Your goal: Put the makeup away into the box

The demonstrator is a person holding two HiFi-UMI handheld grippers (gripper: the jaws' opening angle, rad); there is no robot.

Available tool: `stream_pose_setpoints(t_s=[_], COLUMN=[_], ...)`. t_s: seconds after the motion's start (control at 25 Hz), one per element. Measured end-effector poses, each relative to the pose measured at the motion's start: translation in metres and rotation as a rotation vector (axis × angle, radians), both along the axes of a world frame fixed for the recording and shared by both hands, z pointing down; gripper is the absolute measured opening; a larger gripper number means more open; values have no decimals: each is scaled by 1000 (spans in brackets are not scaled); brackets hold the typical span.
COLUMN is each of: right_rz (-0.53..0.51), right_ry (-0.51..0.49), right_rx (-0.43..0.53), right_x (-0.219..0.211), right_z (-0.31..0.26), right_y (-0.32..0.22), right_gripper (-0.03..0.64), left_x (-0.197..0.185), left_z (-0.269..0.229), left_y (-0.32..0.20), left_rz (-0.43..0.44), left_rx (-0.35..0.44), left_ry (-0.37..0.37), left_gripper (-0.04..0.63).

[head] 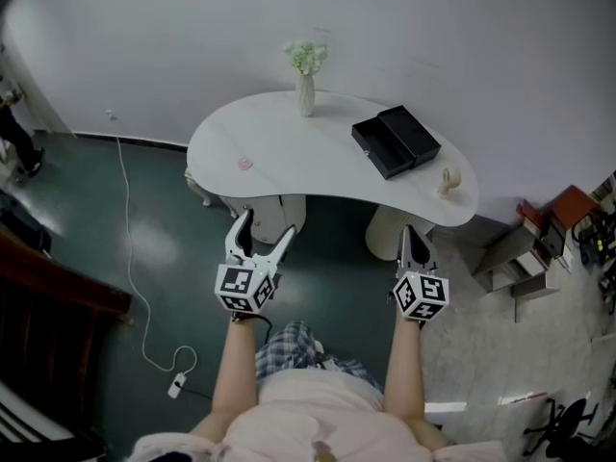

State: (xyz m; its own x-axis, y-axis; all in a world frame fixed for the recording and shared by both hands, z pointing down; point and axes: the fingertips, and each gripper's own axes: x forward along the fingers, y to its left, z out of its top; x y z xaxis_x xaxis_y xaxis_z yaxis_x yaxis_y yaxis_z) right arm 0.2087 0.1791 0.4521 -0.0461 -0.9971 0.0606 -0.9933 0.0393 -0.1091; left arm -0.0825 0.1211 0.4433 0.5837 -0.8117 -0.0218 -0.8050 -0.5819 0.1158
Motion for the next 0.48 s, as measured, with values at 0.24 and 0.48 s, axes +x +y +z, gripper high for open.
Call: stream_pose_setpoints(t_s=[0.24,0.48], right_rz=[1,-3], right_ry=[-21,-26], right_rx=[-26,-25], right_x=[9,9], right_z=[13,17], right_y=[-9,-44], right_gripper=[17,17], left_x=[4,8], left_z=[14,18], left_y=[-6,-43], left_rz=[-13,-13], left_rx=[-32,-28], left_ry=[-15,-39], left_gripper=[397,396])
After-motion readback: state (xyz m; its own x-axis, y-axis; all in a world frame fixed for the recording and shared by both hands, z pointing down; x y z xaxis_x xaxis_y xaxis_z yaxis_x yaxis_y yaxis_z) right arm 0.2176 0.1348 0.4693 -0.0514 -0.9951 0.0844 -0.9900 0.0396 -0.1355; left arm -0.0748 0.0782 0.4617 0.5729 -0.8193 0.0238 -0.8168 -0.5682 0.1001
